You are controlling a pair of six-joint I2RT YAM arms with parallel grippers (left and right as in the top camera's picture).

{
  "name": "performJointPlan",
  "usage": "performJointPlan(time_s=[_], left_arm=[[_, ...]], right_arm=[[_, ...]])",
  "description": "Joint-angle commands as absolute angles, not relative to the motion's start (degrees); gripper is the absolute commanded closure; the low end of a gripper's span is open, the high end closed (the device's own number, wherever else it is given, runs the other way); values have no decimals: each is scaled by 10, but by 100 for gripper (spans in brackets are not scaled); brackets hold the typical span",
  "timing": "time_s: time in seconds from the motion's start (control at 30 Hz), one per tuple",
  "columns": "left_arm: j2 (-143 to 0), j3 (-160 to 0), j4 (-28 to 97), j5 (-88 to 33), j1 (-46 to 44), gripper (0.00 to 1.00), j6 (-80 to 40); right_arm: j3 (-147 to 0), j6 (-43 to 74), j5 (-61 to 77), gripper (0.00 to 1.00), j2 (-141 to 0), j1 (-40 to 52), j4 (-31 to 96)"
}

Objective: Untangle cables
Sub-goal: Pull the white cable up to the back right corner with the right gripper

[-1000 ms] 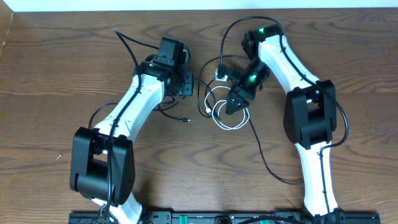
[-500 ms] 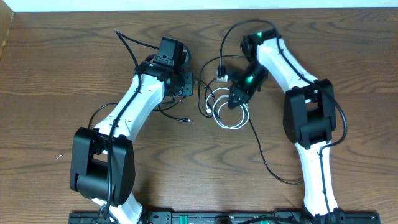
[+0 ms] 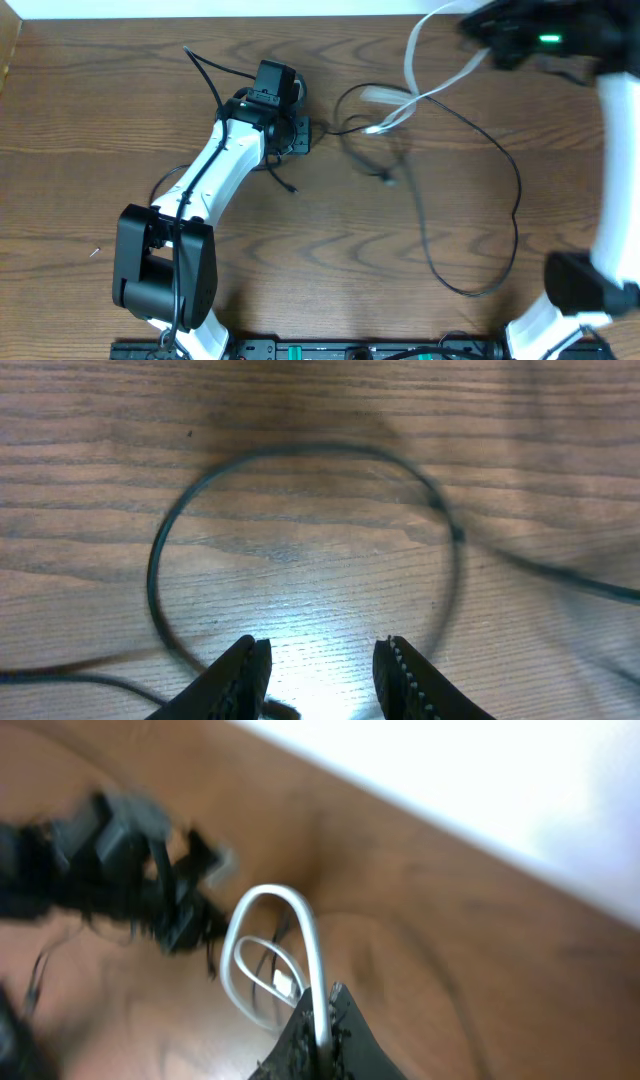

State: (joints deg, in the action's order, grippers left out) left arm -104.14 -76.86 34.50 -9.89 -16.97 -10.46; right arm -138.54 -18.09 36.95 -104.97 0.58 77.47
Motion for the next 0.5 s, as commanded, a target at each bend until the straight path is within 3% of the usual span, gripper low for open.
performJointPlan(time_s=[0.0,0.23,0.47], left_arm=[[-1031,-780,347,-89,-167,61,-101],[-1031,-780,347,-89,-167,61,-101],[-1031,-780,323,-140,-168,57,-100]], right_arm=[[-1386,-111,381,99,-1008,-49,761],[-1386,-86,377,99,-957,-163,746],[-1385,-84,398,99,-977,-143,775]])
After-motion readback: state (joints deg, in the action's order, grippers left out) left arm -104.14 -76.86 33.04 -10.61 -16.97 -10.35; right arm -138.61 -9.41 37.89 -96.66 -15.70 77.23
